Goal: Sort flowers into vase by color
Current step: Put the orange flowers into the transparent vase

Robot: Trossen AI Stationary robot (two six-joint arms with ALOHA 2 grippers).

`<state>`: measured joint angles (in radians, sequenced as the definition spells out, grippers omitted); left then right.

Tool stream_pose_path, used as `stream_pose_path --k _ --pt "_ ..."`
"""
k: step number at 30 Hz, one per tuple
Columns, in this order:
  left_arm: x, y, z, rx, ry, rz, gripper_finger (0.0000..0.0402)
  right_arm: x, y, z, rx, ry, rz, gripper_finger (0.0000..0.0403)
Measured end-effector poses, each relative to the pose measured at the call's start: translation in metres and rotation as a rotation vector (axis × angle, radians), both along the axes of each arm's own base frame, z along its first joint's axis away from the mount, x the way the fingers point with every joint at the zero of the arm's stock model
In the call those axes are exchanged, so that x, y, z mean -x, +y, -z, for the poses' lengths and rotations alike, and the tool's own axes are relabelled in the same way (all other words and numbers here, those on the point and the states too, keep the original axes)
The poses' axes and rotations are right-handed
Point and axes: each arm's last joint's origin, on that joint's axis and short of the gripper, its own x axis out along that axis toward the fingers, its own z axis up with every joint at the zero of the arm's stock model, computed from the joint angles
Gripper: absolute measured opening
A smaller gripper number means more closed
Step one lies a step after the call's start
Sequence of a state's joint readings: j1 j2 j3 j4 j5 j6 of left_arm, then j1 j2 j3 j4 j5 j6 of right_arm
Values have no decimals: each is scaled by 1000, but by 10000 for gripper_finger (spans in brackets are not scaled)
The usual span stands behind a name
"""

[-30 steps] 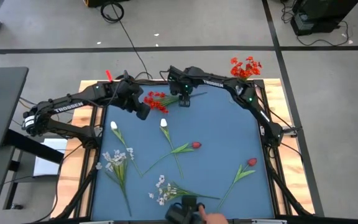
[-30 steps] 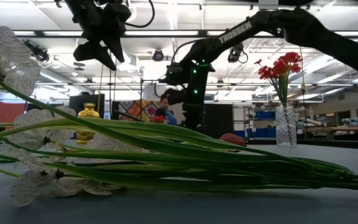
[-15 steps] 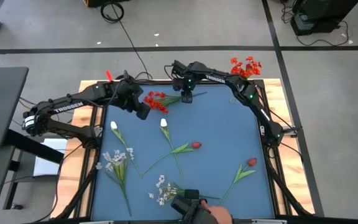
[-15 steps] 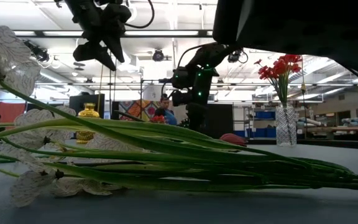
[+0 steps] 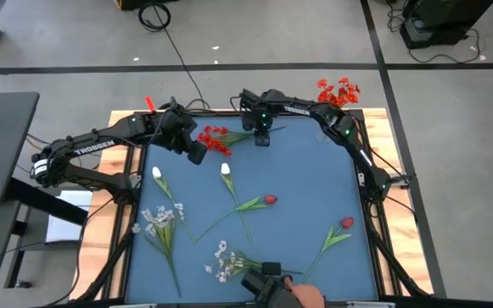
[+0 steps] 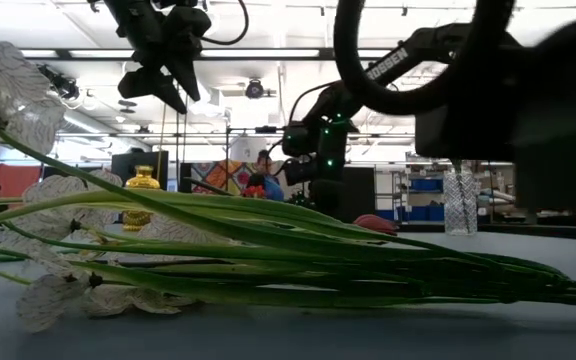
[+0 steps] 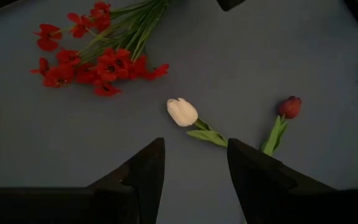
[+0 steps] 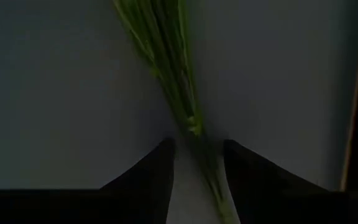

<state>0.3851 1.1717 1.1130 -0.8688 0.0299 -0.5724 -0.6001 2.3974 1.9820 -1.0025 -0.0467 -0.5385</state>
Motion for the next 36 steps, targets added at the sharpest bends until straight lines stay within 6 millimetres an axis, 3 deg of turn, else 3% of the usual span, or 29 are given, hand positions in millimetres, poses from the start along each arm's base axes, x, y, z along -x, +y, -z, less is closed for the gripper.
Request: stream_pose_path --k 3,7,13,20,26,29,36 --pt "0 0 0 0 0 0 180 0 1 1 -8 -1 1 111" --pt "0 0 0 0 0 -1 180 -2 6 1 -9 7 -1 24" --pt "0 1 0 -14 6 -11 180 -11 17 -13 -29 -4 248 10" --pt "1 1 0 -56 24 28 180 -12 35 -94 -93 -299 491 4" --pt "-1 1 -1 -91 17 56 180 16 47 -151 -126 -563 575 2" --pt "-7 3 -7 -164 -52 98 180 33 68 -161 -119 -669 554 2" --pt "-32 12 -24 -412 -419 179 180 68 142 -180 -88 -1067 474 0"
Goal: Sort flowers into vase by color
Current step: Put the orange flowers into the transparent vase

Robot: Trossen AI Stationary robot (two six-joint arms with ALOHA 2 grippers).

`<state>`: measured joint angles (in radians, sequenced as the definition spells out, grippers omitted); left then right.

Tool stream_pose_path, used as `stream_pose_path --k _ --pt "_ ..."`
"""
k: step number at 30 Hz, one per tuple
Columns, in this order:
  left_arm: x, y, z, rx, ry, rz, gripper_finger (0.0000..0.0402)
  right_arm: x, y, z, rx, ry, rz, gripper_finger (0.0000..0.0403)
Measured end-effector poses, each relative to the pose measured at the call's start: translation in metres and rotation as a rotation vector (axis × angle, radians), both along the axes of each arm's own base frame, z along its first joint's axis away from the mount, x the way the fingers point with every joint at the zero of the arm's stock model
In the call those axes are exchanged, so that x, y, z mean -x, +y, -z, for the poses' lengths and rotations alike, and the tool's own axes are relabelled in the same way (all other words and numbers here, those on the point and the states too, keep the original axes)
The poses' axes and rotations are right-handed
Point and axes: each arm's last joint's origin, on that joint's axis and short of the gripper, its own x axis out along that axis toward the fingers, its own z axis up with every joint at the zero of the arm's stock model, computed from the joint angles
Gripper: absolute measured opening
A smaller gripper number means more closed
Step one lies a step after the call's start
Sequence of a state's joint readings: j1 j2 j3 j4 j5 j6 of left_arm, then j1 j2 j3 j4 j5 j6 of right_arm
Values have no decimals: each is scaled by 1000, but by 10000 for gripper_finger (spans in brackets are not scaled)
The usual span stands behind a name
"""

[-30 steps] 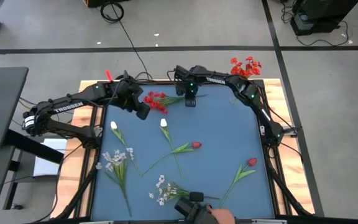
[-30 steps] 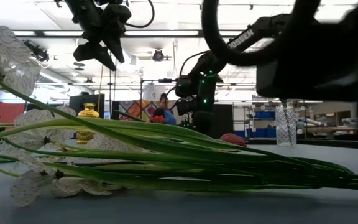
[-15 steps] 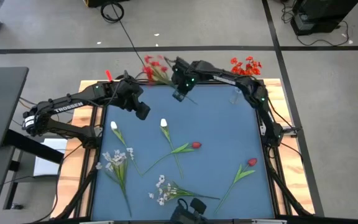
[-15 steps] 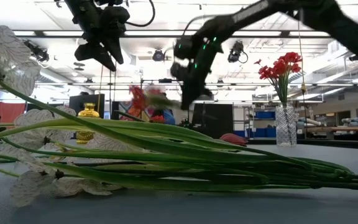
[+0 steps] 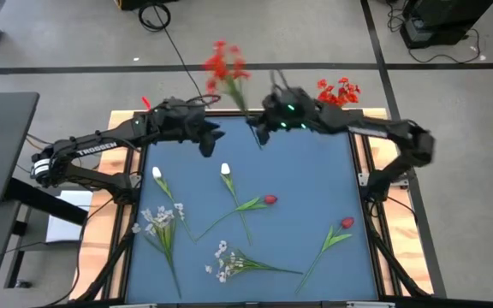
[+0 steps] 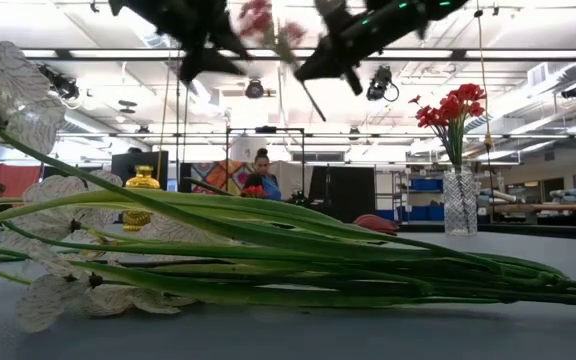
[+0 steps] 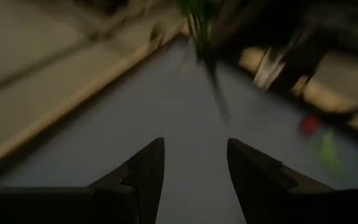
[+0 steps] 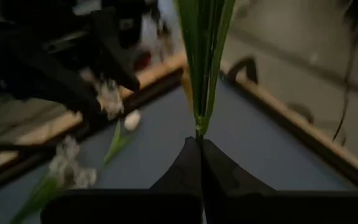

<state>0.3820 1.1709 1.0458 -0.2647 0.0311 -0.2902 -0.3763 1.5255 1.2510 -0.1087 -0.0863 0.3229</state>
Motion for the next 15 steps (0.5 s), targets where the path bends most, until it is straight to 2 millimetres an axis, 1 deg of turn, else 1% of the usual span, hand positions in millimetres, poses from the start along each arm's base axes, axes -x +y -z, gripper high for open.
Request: stream_pose_path --k 3,6,9,12,15 --pt "-6 1 -9 -53 -158 48 180 16 26 2 78 -107 45 0" --pt "-15 1 -19 -126 -285 148 180 27 42 1 118 -209 45 0" --pt "-35 1 -15 -199 -354 258 180 30 54 4 156 -258 17 2" --pt "-52 5 -2 -160 -385 283 180 30 66 1 184 -269 -28 6" --pt "-61 8 -2 -165 -471 319 179 29 77 0 227 -258 -43 6"
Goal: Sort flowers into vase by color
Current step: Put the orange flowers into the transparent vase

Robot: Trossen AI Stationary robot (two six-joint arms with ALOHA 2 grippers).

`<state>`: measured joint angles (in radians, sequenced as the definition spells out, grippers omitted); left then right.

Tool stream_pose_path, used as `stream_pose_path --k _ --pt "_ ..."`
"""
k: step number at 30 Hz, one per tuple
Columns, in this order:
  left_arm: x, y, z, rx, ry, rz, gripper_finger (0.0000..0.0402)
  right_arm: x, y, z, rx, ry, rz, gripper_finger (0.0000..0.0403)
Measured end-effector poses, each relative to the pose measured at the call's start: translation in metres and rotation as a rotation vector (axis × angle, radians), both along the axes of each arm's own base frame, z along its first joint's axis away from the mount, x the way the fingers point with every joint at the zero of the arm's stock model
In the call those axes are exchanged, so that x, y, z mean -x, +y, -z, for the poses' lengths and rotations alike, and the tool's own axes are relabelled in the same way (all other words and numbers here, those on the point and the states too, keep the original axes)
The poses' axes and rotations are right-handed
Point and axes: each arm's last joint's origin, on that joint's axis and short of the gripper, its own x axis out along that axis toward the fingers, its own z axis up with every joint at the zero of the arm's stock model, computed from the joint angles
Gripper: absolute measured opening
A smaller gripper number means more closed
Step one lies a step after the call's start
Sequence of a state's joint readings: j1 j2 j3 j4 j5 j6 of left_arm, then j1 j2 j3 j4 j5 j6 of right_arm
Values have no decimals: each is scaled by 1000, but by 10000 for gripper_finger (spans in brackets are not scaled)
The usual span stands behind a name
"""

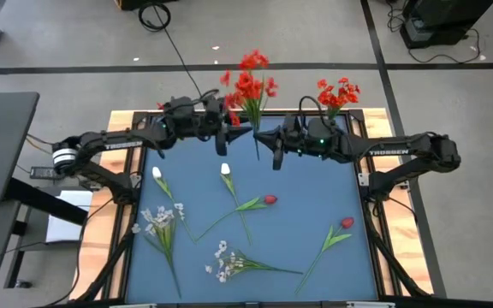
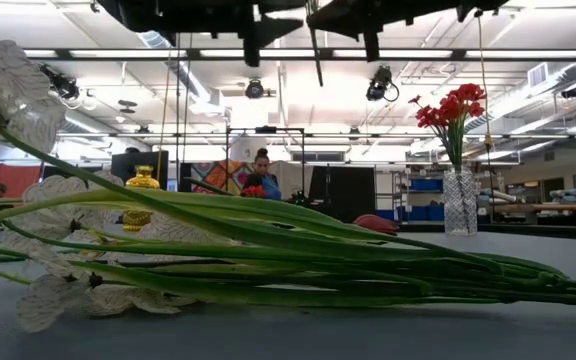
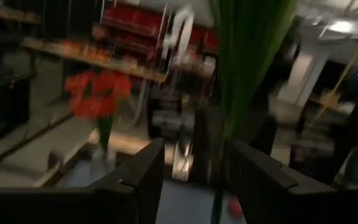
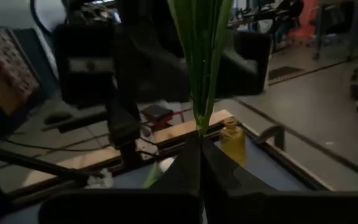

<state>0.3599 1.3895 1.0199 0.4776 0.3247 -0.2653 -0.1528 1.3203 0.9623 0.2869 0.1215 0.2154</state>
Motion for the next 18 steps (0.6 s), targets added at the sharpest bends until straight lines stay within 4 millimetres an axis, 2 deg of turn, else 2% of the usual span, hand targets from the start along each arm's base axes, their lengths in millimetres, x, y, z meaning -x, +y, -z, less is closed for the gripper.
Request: stream_pose_path --k 5,8,12,14,18 --pt "-7 -1 6 14 2 56 154 -2 10 1 41 22 3 5" --pt "-5 -3 3 -26 -13 109 120 -2 10 1 40 22 3 6" --pt "-6 -4 4 -36 -4 141 54 -2 10 1 43 22 -2 8" --pt "-6 -4 4 -47 -6 145 18 -2 10 1 43 16 -6 17" --pt "-5 -3 5 -59 -2 141 6 -2 10 1 20 14 -1 55"
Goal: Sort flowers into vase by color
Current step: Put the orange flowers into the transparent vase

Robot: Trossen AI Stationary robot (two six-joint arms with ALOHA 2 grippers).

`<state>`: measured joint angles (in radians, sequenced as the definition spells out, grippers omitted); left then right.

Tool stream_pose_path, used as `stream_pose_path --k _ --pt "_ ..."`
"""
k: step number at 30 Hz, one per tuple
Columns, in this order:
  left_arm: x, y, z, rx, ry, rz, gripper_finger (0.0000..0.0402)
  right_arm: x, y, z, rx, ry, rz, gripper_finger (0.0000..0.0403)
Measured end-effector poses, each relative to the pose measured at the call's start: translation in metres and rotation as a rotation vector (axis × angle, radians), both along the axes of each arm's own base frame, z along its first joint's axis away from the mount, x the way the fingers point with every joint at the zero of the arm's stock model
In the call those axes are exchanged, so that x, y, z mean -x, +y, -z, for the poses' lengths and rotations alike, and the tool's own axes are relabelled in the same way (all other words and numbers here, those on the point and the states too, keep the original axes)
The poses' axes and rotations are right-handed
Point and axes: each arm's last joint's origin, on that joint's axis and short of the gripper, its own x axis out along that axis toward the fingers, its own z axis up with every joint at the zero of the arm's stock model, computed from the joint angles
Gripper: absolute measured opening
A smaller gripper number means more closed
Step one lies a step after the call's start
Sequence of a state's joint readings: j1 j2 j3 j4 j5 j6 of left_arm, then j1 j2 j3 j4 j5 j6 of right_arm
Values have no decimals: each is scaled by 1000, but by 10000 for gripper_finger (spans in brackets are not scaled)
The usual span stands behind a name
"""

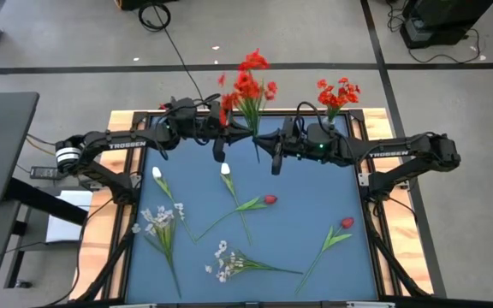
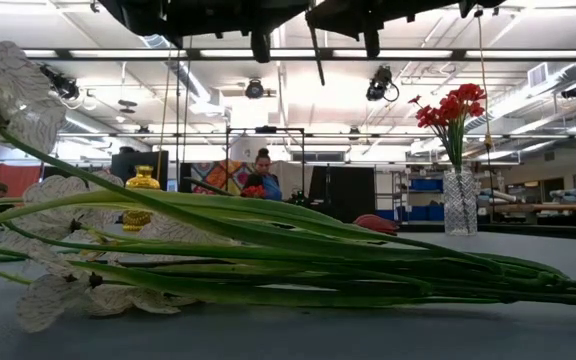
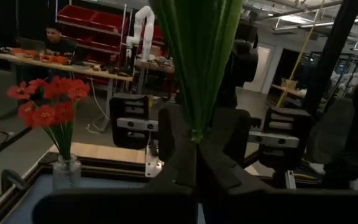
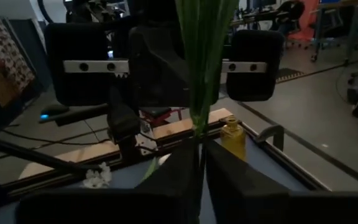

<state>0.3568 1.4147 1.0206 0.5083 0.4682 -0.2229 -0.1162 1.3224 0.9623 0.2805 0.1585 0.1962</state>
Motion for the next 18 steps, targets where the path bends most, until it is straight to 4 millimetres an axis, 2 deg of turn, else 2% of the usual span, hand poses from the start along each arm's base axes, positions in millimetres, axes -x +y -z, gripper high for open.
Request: stream_pose_path --k 4,8,11,14,18 --pt "0 -1 4 6 37 43 3 5 1 -1 -39 15 5 108" --pt "0 -2 10 24 102 81 2 14 2 -14 -62 -41 2 161" --pt "-1 -4 13 4 130 86 1 13 2 -14 -112 -64 -51 195" --pt "-2 -7 14 -25 127 101 1 5 0 -5 -143 -34 -70 215" --pt "-6 -13 18 -33 147 125 1 -1 1 -6 -139 -95 -126 217"
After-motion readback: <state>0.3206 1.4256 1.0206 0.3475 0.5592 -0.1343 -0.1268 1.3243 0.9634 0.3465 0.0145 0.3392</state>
